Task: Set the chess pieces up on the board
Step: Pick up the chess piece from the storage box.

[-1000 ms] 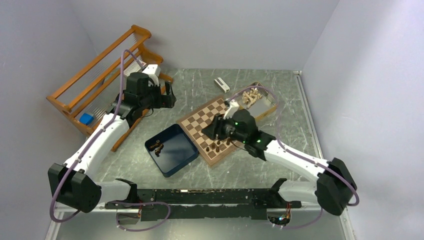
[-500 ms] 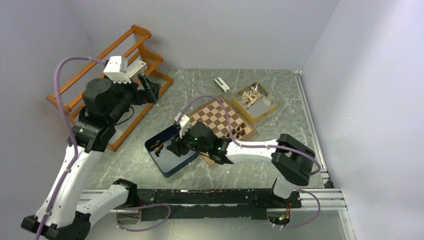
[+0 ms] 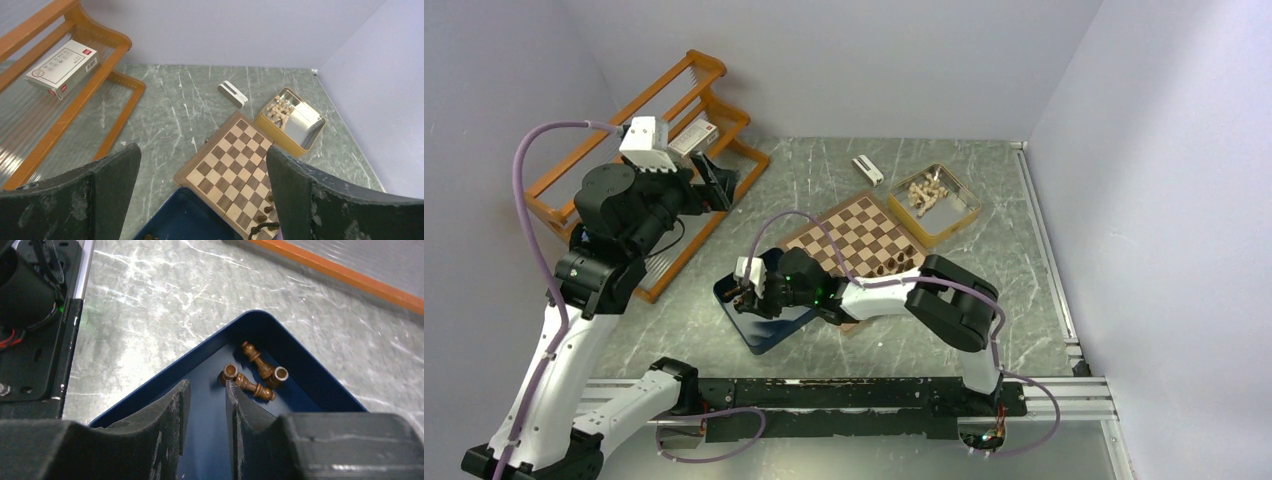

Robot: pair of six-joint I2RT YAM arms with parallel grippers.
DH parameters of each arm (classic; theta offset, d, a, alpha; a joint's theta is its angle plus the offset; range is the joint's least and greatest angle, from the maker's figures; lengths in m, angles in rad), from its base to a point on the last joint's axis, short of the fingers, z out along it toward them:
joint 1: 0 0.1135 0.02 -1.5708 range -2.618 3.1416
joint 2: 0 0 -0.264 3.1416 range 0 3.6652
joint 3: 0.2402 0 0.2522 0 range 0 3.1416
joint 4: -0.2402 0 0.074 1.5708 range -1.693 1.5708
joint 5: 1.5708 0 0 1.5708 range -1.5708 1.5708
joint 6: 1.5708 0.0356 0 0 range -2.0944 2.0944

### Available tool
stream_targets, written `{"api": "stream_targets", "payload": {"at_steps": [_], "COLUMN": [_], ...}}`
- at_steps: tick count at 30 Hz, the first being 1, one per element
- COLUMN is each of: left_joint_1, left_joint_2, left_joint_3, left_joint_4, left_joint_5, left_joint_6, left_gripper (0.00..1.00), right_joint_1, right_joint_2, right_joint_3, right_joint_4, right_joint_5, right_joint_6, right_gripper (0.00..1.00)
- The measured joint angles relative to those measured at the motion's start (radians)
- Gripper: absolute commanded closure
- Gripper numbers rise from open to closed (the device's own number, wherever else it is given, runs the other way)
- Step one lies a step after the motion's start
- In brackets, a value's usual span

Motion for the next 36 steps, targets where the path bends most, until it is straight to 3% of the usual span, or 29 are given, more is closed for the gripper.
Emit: {"api": "stream_targets", "payload": {"at_steps": [12,36], "left_joint_1": [0.0,0.0], "left_joint_2": [-0.043,-0.046], "left_joint_3": [0.0,-0.004], "left_joint_4": [-0.001,-0.001], "left_joint_5": [-0.051,-0.053], "left_joint_6": [0.012,0.016], "left_gripper": [0.0,0.0], "right_joint_1": [-0.036,-0.036], "right_joint_2": [0.127,0.229], "right_joint_3": [0.06,0.22], "right_joint_4": [0.027,-0.103], "right_joint_5": [-0.146,-0.145], "right_joint_6": [-0.172,-0.297], "right_gripper": [0.68,0.69]}}
